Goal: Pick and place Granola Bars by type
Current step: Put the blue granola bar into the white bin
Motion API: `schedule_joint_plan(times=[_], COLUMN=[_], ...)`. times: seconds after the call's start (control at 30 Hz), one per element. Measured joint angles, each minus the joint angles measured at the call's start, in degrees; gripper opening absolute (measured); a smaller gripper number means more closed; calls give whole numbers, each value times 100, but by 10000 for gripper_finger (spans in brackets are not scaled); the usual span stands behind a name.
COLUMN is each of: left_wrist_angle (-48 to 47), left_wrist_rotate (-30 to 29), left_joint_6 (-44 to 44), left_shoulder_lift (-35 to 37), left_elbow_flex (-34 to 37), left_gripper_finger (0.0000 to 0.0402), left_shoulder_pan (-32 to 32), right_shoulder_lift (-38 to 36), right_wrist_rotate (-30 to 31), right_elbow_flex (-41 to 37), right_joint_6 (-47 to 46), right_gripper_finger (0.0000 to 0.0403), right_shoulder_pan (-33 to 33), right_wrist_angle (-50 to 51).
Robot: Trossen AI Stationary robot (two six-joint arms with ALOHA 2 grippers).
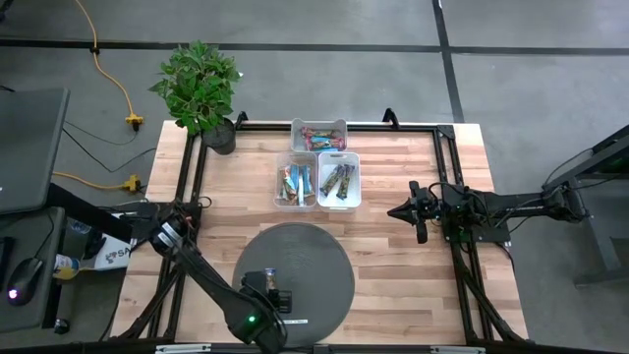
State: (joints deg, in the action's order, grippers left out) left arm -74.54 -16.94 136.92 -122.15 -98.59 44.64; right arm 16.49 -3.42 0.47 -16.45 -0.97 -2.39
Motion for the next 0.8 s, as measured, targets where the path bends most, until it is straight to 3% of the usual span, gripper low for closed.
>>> schedule_joint_plan(times=[0.6,0.8], left_wrist_angle=[159,246], left_wrist_rotate=[-9,473], left_joint_6=[-642,-569], left_shoulder_lift=[-17,-281], left_elbow_flex=[-2,-2], left_gripper_finger=[195,195], left_shoulder_pan=[-573,-564], right_shoulder_lift=[0,1], right_wrist_rotate=[0,-1], right_elbow_flex=[0,1], right_joint_6=[0,0], right_gripper_finger=[0,0], right_shoulder_pan=[2,0], right_wrist_angle=[2,-3])
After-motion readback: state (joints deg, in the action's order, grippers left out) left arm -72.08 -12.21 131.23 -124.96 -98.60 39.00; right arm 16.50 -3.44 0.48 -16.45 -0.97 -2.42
